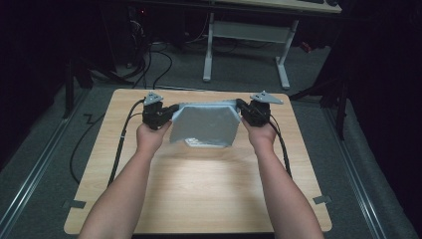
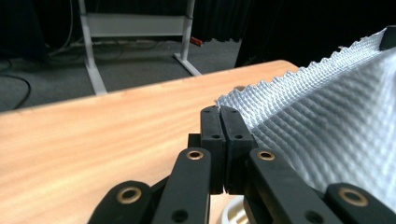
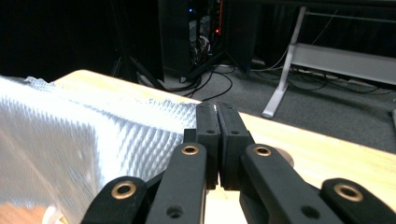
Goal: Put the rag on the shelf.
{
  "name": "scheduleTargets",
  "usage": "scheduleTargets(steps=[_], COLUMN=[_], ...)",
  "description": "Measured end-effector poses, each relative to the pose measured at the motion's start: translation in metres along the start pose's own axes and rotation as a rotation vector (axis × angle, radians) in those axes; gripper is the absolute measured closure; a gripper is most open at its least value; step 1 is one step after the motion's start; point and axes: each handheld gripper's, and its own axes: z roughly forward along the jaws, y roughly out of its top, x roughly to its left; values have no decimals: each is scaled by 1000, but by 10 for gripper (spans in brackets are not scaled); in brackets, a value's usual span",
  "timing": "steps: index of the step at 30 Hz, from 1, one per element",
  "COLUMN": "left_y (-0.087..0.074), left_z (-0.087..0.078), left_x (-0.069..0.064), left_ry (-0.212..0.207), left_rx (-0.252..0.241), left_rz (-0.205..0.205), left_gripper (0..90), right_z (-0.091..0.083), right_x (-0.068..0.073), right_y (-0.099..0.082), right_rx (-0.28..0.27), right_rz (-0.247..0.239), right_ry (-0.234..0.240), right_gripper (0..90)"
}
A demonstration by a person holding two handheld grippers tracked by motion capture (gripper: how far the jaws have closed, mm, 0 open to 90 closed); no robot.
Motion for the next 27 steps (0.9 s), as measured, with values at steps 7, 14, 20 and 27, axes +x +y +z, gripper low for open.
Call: scheduleTargets(steps=[7, 14, 20, 27], left_y=[-19, -34, -43, -47], left_z=[4, 5, 5, 5], left_x=[1, 1, 0, -2], left_ry=[-19, -31, -45, -57], left_rx=[32, 73, 80, 77], left_rz=[-36, -50, -55, -59], left_gripper=[894, 893, 890, 855], right_z=[5, 6, 9, 10], right_x=[1, 3, 2, -1], right_y=[-15, -30, -45, -59], right_rx=[31, 58, 88, 106], right_rz=[11, 22, 37, 51], right_ry=[5, 13, 18, 5], right_gripper=[893, 892, 891, 888])
